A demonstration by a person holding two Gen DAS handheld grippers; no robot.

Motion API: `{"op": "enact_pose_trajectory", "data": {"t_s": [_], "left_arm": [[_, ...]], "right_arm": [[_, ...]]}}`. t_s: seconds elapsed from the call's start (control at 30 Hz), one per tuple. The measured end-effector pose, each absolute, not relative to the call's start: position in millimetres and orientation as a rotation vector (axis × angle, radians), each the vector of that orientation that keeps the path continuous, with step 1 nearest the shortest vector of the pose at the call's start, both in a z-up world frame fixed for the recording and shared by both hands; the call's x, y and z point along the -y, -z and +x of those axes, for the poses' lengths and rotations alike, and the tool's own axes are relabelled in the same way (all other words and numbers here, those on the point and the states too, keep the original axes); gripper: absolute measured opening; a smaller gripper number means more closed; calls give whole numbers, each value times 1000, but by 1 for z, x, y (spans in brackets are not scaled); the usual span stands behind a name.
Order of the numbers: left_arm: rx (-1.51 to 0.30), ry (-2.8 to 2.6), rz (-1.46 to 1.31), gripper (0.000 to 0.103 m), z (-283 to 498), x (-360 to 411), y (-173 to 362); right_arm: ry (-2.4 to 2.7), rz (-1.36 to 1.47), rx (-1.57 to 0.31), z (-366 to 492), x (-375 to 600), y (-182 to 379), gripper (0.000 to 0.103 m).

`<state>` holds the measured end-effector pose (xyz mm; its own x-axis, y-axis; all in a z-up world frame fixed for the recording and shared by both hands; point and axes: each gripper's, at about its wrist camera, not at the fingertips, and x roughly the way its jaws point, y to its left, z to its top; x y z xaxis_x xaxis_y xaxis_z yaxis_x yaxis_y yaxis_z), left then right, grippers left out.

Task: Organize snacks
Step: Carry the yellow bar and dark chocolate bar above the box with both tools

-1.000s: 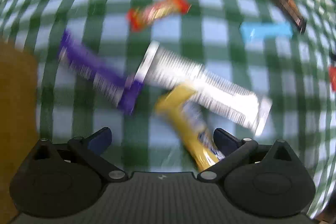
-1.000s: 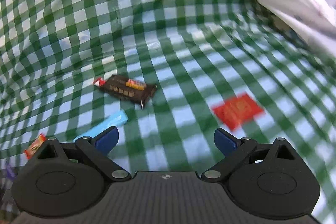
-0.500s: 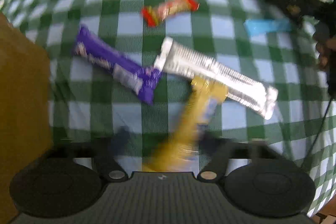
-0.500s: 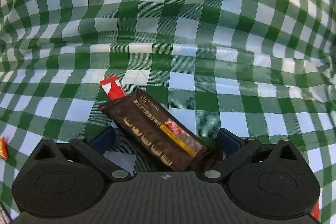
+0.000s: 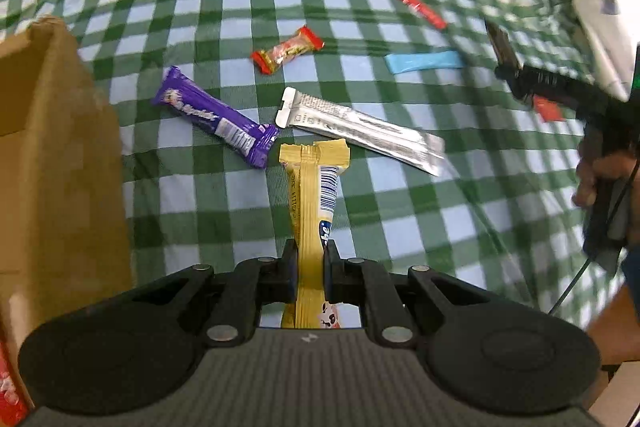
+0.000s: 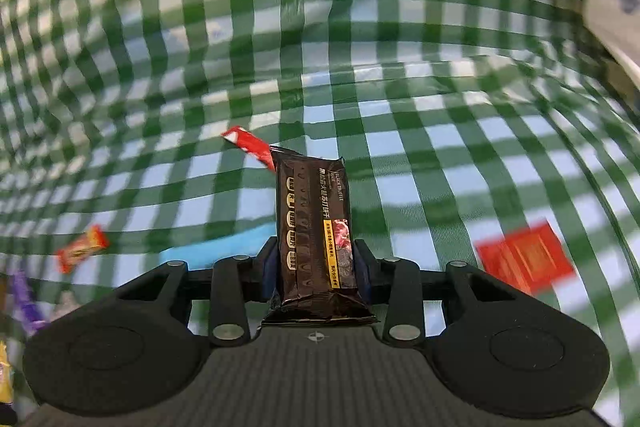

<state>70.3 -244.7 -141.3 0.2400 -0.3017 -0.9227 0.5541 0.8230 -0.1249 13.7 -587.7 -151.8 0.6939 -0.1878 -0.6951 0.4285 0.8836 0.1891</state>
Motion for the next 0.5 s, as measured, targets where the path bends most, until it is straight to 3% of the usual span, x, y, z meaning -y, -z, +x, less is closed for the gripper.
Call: {"op": "enact_pose_trajectory", "data": {"t_s": [0.5], "left_arm": [[-991, 598, 151, 13, -8, 118, 19]], "right_arm": [[266, 483, -558, -131, 396, 35, 40]]}}
